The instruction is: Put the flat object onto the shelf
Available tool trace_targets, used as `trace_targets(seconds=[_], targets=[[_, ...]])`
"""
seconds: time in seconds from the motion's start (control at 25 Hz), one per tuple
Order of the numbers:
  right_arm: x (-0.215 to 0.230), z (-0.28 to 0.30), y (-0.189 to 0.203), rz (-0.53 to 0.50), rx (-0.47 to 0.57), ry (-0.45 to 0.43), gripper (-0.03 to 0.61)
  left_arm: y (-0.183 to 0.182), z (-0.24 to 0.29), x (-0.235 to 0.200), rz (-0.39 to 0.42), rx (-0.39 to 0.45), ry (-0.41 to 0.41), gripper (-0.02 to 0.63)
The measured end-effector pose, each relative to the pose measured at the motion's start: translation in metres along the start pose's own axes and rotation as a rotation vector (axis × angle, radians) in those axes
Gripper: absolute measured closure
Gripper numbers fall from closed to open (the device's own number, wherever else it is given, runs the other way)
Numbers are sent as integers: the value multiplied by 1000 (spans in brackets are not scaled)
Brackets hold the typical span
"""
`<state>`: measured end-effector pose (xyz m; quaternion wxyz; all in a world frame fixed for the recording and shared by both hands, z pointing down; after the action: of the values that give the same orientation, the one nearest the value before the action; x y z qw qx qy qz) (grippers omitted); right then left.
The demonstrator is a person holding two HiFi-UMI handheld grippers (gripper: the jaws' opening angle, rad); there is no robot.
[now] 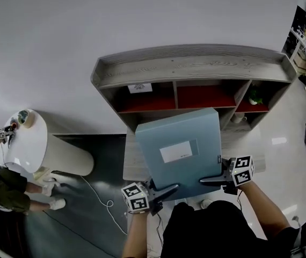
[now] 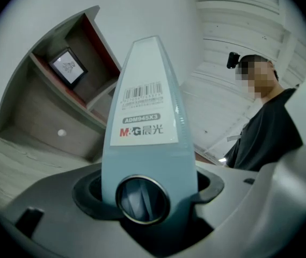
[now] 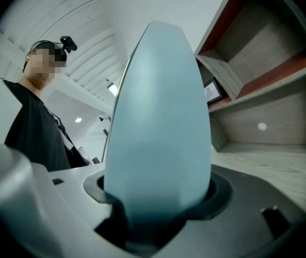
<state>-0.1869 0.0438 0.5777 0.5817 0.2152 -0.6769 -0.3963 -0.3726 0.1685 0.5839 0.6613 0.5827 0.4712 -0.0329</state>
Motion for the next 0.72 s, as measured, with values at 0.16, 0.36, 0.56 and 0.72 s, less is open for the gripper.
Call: trace_targets(seconds=[0.16,0.36,0.56,0.72], targets=[[-4,-4,-22,-51,31,27,267,-25,16,1,23,-27,47,298],[-10,-3,-41,-62,82,63,265,-50,27,1,60,-63,85,298],[-15,-9,-64,-102,97,82,261,-71,43,6,90,-76,122,298],[-7,-22,-87,-123,125,81,259,-89,70,8,109,-91,130,298]])
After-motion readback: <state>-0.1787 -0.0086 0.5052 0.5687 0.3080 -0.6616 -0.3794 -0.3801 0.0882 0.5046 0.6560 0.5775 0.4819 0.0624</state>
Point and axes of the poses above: the fingertips, and each gripper's own axes: z forward along the fingers, x to its right, y out of its underside, the point moved 7 cm from there along -z, backward along the fingers, and after that the axes turned 11 degrees about x, right-handed, at the moved point
